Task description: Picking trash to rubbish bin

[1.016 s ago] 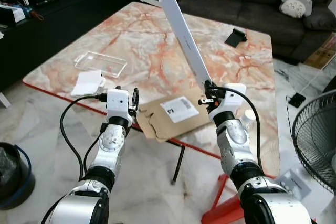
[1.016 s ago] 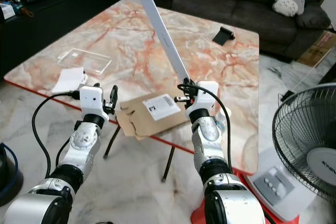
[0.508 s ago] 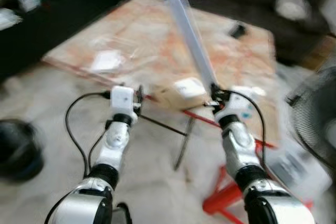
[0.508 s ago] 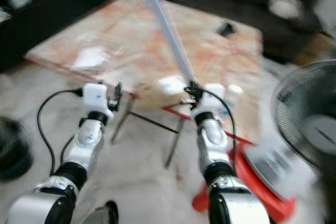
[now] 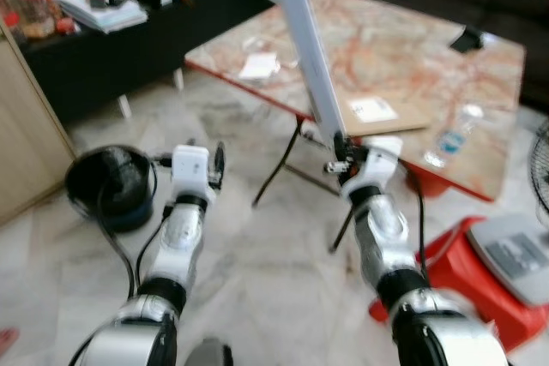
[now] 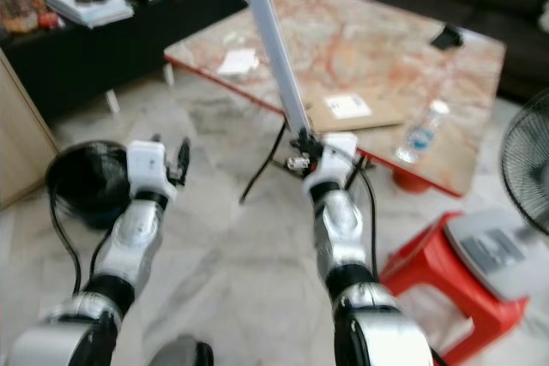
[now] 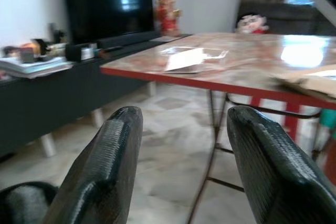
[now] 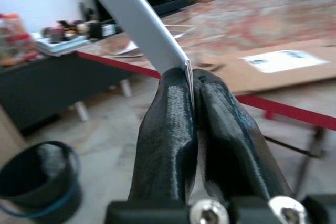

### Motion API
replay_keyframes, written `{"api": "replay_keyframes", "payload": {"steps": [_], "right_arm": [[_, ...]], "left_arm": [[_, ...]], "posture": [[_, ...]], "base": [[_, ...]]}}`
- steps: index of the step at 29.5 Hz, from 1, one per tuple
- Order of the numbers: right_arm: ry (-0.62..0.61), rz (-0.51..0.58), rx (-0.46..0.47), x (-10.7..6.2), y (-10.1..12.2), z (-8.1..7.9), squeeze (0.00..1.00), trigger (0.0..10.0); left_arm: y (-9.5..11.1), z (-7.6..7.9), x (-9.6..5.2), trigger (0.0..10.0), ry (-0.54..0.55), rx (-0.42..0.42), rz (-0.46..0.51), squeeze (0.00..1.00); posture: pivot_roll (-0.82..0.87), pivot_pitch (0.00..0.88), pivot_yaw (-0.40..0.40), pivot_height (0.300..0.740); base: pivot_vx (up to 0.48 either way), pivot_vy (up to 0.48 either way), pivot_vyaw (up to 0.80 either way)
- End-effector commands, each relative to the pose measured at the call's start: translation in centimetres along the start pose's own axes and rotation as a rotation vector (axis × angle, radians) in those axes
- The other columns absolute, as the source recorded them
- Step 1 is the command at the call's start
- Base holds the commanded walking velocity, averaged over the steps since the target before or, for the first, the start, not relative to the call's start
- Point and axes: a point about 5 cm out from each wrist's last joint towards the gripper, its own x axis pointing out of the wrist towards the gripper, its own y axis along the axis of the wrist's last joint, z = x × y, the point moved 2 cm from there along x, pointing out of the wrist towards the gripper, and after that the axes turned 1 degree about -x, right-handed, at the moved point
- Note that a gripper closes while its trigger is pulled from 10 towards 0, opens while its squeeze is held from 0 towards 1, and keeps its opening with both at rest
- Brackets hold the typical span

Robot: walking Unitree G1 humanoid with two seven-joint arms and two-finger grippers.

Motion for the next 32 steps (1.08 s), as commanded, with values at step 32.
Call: {"api": "replay_keyframes", "payload": {"steps": [32], "right_arm": [[-0.522,-0.817,-0.016,-18.3,-14.0,10.7,0.00,10.0]], "left_arm": [[-15.4,1.6,-15.3,10.0,-0.197,0.041,-1.026,0.00]], "posture": [[-0.02,0.028,-0.114,0.740]], "base": [[-0.017,0.000,0.00]]}}
